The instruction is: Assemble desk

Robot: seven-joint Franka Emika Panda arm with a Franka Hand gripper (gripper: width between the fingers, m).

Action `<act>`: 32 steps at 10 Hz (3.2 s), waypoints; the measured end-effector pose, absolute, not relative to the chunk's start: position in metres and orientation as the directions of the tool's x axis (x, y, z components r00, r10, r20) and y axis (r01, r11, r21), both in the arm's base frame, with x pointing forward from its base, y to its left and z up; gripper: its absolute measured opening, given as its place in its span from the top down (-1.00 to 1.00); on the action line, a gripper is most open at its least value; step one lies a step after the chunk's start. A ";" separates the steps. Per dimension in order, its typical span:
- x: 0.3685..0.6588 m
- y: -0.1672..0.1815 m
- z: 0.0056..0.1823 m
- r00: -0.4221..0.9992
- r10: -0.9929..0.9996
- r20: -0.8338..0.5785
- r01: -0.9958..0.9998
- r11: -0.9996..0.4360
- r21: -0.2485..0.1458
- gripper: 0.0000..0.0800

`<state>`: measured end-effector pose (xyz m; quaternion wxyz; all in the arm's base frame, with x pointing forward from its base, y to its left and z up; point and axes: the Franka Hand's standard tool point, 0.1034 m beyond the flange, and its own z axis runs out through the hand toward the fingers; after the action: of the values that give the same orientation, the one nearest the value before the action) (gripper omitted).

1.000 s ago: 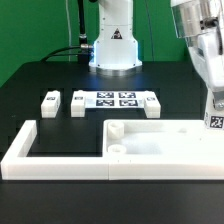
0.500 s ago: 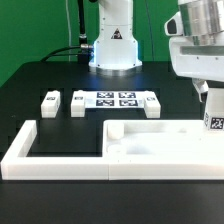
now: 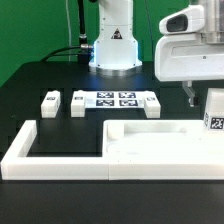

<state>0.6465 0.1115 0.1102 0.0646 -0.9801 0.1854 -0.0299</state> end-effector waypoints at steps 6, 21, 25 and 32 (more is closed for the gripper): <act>0.648 0.111 0.107 0.959 -0.279 0.051 -0.271 -0.956 -0.115 0.25; 0.643 0.106 0.103 0.557 -0.822 -0.120 -0.827 -0.536 -0.168 -0.37; 0.643 0.105 0.103 0.759 -0.648 -0.067 -0.647 -0.739 -0.190 -0.62; 0.647 0.109 0.107 0.982 -0.169 0.084 -0.159 -0.980 -0.119 -0.32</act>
Offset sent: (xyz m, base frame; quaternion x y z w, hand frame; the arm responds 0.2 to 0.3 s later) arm 0.0000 0.0000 0.0000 0.0000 0.0000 0.0000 1.0000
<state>0.6467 0.1094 0.1072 0.0558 -0.9939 0.0825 -0.0468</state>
